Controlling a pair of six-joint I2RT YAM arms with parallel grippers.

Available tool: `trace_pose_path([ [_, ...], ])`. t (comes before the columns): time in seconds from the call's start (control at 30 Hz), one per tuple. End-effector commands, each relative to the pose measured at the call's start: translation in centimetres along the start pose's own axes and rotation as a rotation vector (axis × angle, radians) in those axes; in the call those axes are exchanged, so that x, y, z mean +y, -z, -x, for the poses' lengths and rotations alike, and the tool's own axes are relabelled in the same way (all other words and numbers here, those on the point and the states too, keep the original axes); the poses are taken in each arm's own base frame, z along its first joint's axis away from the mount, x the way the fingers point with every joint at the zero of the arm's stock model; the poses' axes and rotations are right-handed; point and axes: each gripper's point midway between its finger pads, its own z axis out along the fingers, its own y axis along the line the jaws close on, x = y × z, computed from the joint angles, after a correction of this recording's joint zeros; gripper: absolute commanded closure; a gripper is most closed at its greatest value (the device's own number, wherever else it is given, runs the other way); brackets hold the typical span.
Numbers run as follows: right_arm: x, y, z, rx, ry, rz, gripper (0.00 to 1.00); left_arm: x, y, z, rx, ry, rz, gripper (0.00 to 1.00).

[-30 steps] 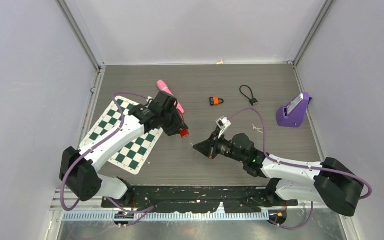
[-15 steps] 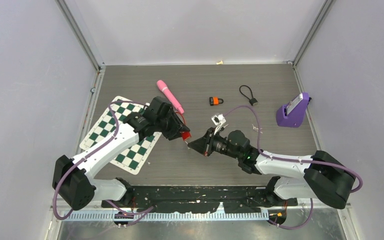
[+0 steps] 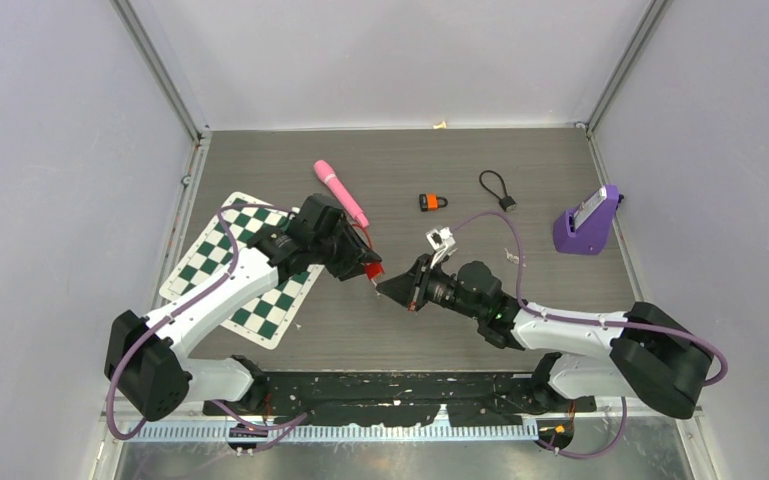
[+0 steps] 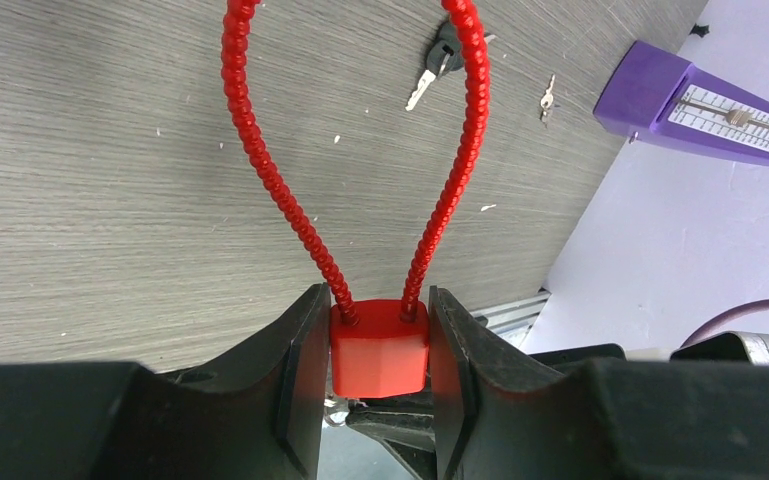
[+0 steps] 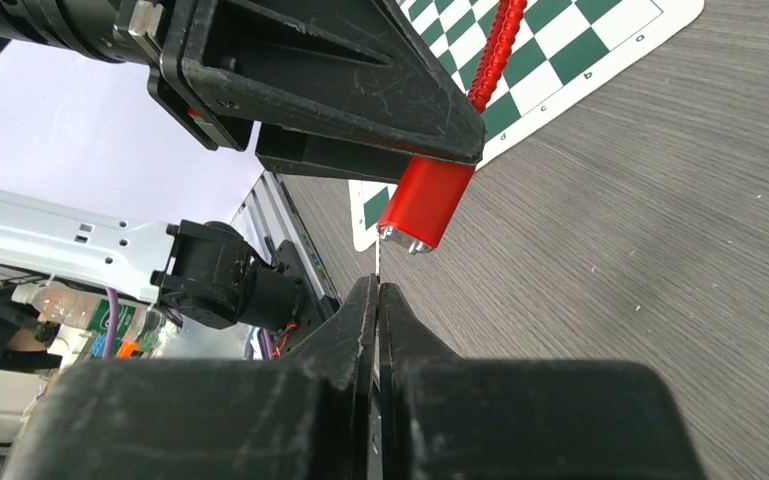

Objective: Unlock with the key

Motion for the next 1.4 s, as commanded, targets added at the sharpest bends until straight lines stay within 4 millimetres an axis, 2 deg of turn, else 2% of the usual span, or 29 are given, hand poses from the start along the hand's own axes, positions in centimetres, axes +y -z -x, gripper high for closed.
trace_pose_path([
  [0.0,0.9,0.2,1.8,-0.073,-0.003,0.013,0.95,-2.1,0.9,0.1,-0.007,-0.001,-0.09,0.88],
  [0.63,0.0,0.9,1.4,-0.077,-0.005,-0.028,0.95,-2.2,1.2,0.5,-0.029,0.007,-0.097,0.89],
  [1.37,1.2,1.0,2.8,-0.143,-0.035,0.027,0.95,-2.6,1.0,-0.1,0.0,0.0,-0.13,0.89],
])
